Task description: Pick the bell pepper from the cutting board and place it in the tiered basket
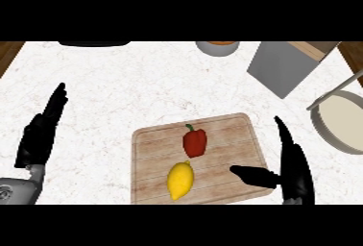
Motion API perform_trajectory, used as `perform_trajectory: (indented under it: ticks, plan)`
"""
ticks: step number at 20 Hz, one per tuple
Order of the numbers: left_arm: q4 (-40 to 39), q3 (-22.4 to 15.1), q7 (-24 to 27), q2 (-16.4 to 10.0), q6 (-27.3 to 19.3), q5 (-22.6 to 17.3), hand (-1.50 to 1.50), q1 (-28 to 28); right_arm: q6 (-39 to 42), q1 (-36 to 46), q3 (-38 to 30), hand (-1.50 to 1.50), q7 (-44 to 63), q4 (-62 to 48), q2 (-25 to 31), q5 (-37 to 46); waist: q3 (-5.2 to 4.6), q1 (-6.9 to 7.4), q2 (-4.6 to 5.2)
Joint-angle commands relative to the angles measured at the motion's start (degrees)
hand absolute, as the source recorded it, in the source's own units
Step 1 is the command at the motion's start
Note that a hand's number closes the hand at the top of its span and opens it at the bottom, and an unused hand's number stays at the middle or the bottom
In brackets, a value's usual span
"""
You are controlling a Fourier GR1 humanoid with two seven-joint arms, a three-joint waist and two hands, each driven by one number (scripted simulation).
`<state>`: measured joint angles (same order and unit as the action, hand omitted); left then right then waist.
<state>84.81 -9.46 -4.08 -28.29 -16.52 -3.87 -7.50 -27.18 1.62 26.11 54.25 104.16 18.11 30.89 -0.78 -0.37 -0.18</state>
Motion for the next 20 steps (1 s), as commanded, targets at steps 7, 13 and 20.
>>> perform_trajectory:
  ticks: [7,13,20]
  plan:
    - [-1.8,0.4,0.6,0.4,1.3,0.1,0.0,-2.2,17.9,18.1,-0.9,-1.5,30.8,-1.4,-10.4,7.7,0.37,1.16,0.05]
    - [-2.2,-0.2,0.5,1.7,0.4,1.1,0.0,-1.8,23.9,20.9,-4.7,-1.5,31.0,-8.8,-17.6,8.7,0.47,0.46,0.0]
    - [-1.3,0.5,0.5,1.9,1.0,0.3,0.0,-0.8,24.1,21.1,-4.0,-1.5,31.0,-13.1,-18.0,9.0,0.53,0.4,-0.35]
